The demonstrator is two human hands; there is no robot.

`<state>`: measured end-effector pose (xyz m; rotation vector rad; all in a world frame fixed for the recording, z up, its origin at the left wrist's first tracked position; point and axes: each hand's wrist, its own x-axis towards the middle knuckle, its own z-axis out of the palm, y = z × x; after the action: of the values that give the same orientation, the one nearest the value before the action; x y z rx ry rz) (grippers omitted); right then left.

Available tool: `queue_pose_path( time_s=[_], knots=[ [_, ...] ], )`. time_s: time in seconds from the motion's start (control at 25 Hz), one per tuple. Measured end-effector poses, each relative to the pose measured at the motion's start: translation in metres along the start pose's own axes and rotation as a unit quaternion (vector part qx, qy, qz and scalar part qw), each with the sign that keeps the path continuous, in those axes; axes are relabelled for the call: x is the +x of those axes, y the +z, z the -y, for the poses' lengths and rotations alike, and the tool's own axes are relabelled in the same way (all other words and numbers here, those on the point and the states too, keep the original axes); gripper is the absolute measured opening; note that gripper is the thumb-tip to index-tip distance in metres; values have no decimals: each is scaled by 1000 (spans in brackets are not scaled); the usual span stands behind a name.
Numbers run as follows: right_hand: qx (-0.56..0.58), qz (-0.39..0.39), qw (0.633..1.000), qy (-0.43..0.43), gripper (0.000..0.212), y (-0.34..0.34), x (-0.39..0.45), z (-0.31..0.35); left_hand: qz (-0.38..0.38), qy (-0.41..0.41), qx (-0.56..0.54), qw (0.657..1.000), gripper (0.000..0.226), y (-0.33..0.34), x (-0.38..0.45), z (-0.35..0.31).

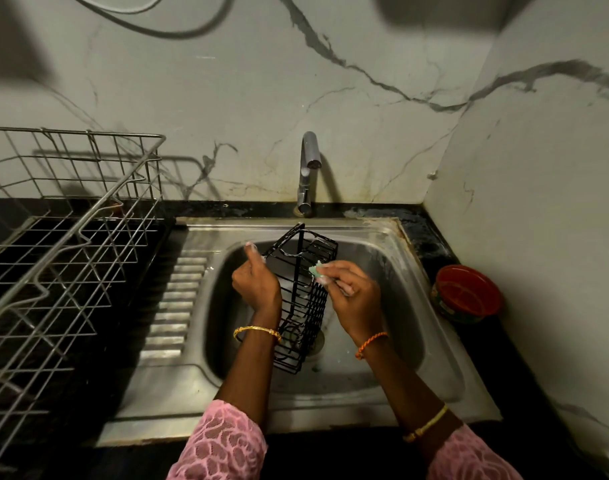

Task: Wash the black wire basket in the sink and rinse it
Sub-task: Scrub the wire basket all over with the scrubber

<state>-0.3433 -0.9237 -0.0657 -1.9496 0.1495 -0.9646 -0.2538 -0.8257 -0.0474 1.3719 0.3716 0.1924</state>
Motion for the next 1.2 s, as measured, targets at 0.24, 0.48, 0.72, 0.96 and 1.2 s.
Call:
queue_pose_path(
  time_s=[0.24,0.48,0.72,0.96,1.2],
  knots=[
    [13,38,998,39,15,17,41,17,29,54,30,998,56,3,-10,-3],
    [-40,27,999,-9,14,-5,6,2,-31,9,-7,999,54,0,6,-8],
    [24,5,998,55,15,10,39,1,-3,8,-22,1000,50,0,-1,-7],
    [-35,39,997,54,14,21,55,1,15,36,-27,999,49,2,0,-5],
    [-23,66,995,70,13,20,54,1,-21,28,-14,999,50,1,-1,-9]
  ],
)
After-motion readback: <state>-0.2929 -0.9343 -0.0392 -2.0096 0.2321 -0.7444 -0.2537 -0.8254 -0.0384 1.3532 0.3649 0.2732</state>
